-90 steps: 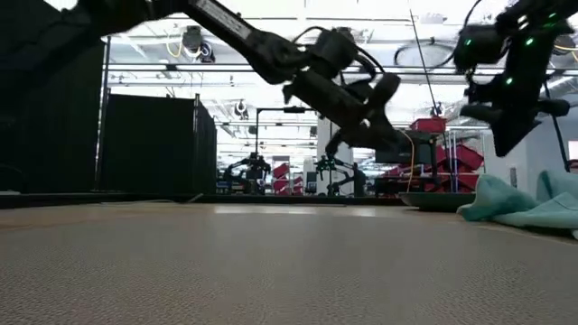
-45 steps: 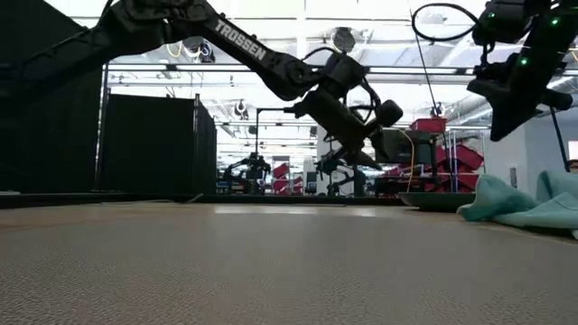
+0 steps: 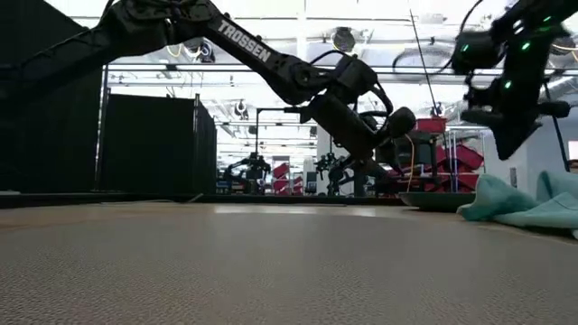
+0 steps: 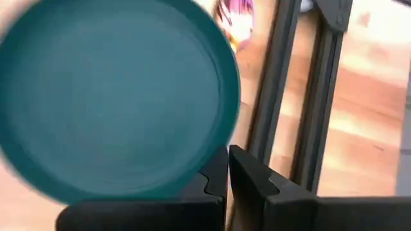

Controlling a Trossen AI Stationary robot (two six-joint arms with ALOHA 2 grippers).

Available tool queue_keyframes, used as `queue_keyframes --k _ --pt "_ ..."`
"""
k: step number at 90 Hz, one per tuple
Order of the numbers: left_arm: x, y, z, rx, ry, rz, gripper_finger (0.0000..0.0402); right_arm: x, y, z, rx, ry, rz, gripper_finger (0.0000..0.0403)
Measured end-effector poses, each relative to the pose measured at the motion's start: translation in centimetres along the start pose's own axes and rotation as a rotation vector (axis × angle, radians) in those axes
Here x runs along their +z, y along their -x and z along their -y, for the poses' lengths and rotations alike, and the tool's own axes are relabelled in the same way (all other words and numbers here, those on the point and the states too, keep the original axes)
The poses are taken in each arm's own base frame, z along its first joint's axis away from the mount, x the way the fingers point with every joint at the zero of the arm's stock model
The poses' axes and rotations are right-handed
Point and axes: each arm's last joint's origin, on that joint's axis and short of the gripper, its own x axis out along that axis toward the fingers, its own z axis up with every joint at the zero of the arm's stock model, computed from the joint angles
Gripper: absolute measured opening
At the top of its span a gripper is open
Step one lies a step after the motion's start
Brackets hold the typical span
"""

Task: Set table place
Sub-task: Put the green plate on the brown table mat

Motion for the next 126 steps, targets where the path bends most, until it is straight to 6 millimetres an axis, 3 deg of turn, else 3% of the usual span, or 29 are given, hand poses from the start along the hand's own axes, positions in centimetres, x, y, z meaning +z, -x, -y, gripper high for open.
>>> queue_keyframes --k 13,27,40,92,107,126 --pt "1.6 3.0 1.3 0.038 -0.186 -0.020 0.0085 0.6 -1.9 -0.4 -0.078 0.006 -0.106 0.0000" --pt "3.7 7.2 2.5 0.119 -0.360 -0.025 0.0085 1.2 -2.9 0.8 -0.132 -0.074 -0.152 0.0000" --pt "4.1 8.6 2.7 0.133 -0.419 -0.052 0.0085 1.6 -3.5 1.5 -0.112 -0.110 -0.183 0.0000" --pt "3.4 9.0 2.3 0.163 -0.548 -0.156 0.0085 3.3 -8.0 0.4 -0.120 -0.078 -0.247 0.0000" --pt "3.4 9.0 2.3 0.163 -0.556 -0.157 0.0085 4.0 -7.7 -1.6 0.061 -0.045 -0.169 0.0000" --pt "3.9 8.9 1.5 0.175 -0.562 -0.156 0.0085 3.3 -6.4 -1.8 0.116 0.021 -0.180 0.0000"
